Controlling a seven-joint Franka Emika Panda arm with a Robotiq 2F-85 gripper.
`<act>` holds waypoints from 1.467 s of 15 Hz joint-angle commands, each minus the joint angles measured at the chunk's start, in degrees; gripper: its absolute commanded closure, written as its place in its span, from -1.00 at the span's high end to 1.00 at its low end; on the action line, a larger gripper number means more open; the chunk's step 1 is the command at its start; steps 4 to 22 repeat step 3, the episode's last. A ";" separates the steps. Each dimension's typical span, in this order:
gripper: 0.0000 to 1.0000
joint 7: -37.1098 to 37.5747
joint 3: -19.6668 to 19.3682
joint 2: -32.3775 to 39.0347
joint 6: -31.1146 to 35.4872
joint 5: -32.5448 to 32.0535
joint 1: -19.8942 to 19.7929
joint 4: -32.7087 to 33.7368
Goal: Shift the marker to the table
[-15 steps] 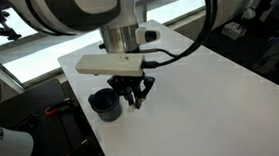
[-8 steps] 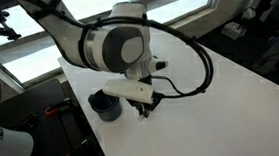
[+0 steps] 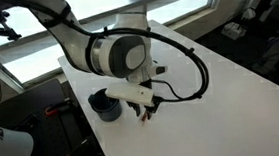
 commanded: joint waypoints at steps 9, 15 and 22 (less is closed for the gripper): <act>-0.07 -0.52 -0.79 -0.02 0.07 0.73 0.89 -0.02; -0.07 -0.52 -0.79 -0.02 0.07 0.73 0.89 -0.02; -0.07 -0.52 -0.79 -0.02 0.07 0.73 0.89 -0.02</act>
